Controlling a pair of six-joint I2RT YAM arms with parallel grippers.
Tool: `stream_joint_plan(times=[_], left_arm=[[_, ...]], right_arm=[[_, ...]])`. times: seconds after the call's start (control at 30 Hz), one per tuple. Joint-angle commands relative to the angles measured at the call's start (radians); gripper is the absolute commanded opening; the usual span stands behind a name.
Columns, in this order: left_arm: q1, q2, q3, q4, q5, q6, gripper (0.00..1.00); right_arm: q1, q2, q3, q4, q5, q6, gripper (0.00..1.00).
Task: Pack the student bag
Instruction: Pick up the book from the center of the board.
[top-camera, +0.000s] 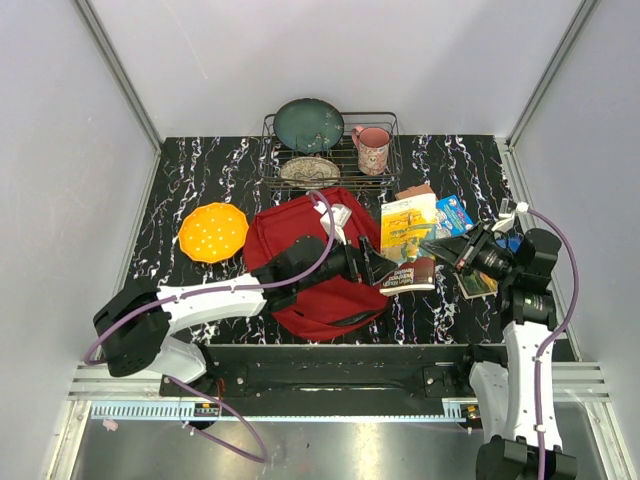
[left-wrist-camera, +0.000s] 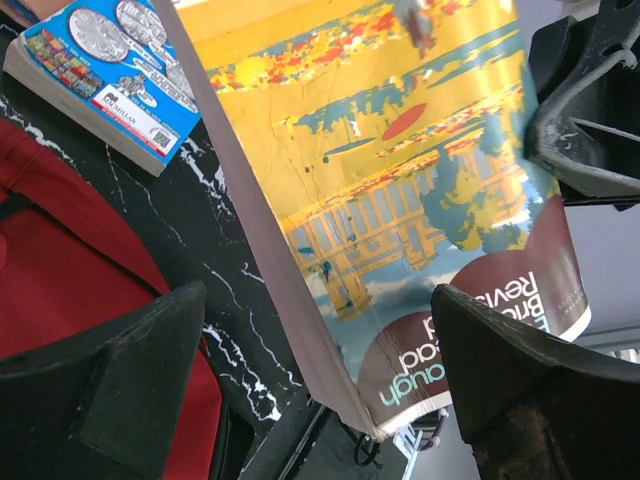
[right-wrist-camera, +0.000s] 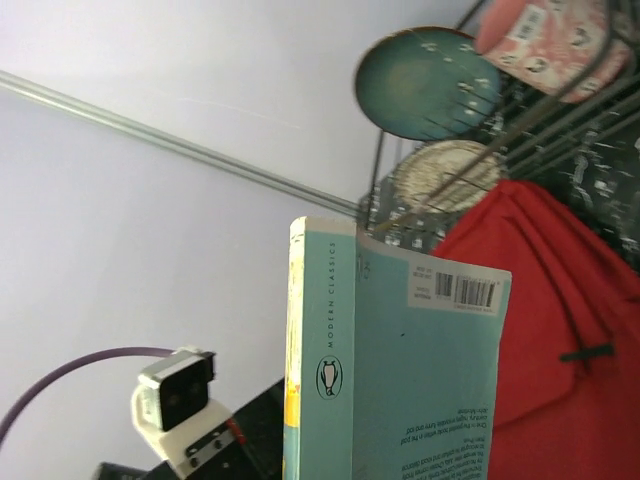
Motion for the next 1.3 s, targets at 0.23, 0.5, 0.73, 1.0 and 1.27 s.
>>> stream_joint_plan(times=[0.23,0.5,0.73,1.0,1.27], left_arm=[[0.043,0.009,-0.065,0.302,0.075,-0.053,0.99],[0.083,0.052,-0.062,0.451,0.144,-0.11,0.99],[0.106,0.059,-0.022,0.45,0.164,-0.09,0.99],[0.141,0.098,-0.027,0.568,0.239,-0.144,0.99],[0.153,0.139,-0.034,0.687,0.299,-0.174,0.99]], right_arm=[[0.017,-0.038,-0.057,0.546,-0.181,0.353,0.0],[0.025,-0.032,-0.096,0.724,-0.2,0.507,0.0],[0.034,-0.037,-0.095,0.761,-0.212,0.536,0.0],[0.045,-0.029,-0.115,0.968,-0.22,0.689,0.0],[0.069,0.003,-0.136,1.066,-0.214,0.757,0.0]])
